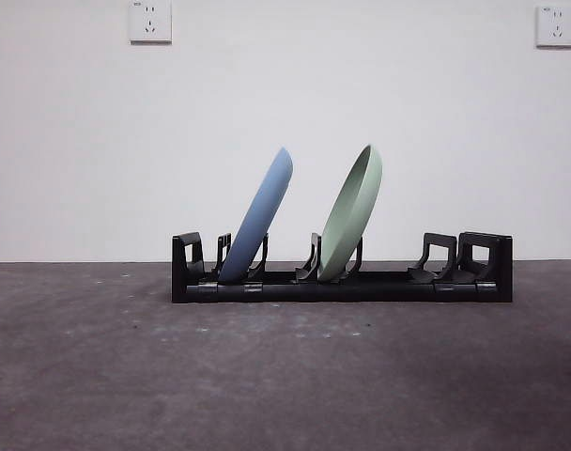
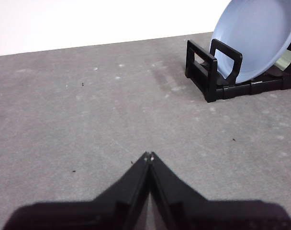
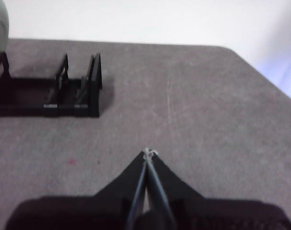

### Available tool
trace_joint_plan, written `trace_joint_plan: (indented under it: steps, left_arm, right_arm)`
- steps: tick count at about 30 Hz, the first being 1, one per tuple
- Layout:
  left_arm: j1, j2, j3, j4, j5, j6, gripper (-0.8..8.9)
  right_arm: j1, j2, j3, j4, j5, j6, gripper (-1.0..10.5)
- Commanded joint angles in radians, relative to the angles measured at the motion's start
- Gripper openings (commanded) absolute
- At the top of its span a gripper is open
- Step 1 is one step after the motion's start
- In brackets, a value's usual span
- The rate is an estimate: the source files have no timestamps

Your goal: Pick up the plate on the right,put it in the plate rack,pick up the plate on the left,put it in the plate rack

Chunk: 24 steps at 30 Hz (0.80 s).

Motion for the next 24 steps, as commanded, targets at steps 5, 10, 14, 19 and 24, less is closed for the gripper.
trace_joint_plan:
  steps: [5,10,14,19,24]
  left_arm:
    - [0.003,-0.001,-0.012,0.011,0.0,-0.011,-0.03]
    - [0.003,-0.001,-0.012,0.011,0.0,-0.011,-0.04]
    - [0.003,-0.001,-0.012,0.011,0.0,-0.011,-0.04]
    - [0.003,-0.001,-0.012,0.011,0.0,-0.011,-0.04]
    - [0.003,0.003,-0.012,0.011,0.0,-0.011,-0.04]
  right_arm:
    - [-0.001,-0.066,-0.081,0.012,0.0,0.015,0.0]
    - [-0.001,-0.072,-0.112,0.015,-0.002,0.034,0.0]
    - [-0.001,-0.072,-0.112,0.014,-0.002,0.04,0.0]
    - [-0.001,-0.071,-0.111,0.013,0.0,0.04,0.0]
    - [-0.001,-0.071,-0.111,0.013,0.0,0.04,0.0]
